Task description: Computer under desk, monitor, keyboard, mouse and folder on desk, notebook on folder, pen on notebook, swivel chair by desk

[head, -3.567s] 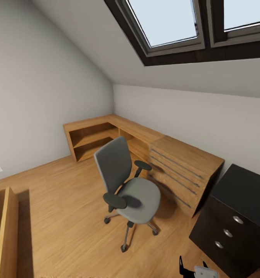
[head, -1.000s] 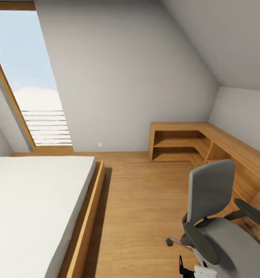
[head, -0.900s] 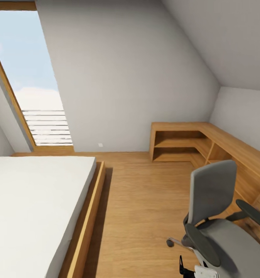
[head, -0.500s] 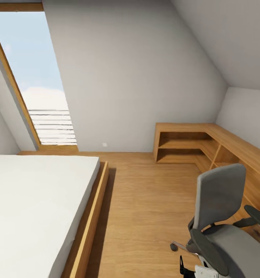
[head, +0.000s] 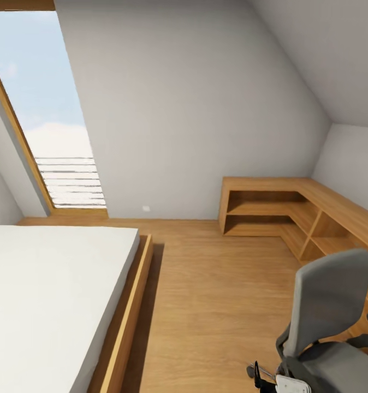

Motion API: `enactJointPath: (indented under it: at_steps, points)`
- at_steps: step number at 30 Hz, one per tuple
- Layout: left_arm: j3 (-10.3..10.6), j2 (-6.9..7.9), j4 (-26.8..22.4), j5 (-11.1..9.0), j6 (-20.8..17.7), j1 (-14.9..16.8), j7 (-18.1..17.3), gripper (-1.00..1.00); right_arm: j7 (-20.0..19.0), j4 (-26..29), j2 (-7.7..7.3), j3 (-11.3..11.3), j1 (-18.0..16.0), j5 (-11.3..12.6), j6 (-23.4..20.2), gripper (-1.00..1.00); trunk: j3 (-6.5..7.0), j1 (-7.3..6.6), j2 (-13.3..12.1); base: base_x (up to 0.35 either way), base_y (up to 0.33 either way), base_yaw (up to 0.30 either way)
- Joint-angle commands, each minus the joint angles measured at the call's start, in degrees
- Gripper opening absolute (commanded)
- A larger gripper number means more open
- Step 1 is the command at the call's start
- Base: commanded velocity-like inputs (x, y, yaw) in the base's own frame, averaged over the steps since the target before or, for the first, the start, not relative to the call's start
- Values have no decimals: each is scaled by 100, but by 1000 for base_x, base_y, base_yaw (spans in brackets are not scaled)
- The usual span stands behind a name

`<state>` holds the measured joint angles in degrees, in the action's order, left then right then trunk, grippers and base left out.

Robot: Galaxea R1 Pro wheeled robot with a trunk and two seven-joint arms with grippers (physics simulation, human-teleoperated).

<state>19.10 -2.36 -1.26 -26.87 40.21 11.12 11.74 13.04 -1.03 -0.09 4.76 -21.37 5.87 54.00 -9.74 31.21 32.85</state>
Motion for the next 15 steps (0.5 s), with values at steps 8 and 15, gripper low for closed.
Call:
enactJointPath:
  at_steps: [8, 15]
  points:
    - [50, 4, 3, -20, 13, 4, 38, 100, -3, -11, 0, 51, -7, 61, 23, 100, -9, 5, 8, 320, 0, 0]
    - [50, 7, 3, -18, 14, 4, 39, 100, -3, -11, 0, 51, -7, 63, 23, 100, -9, 5, 8, 320, 0, 0]
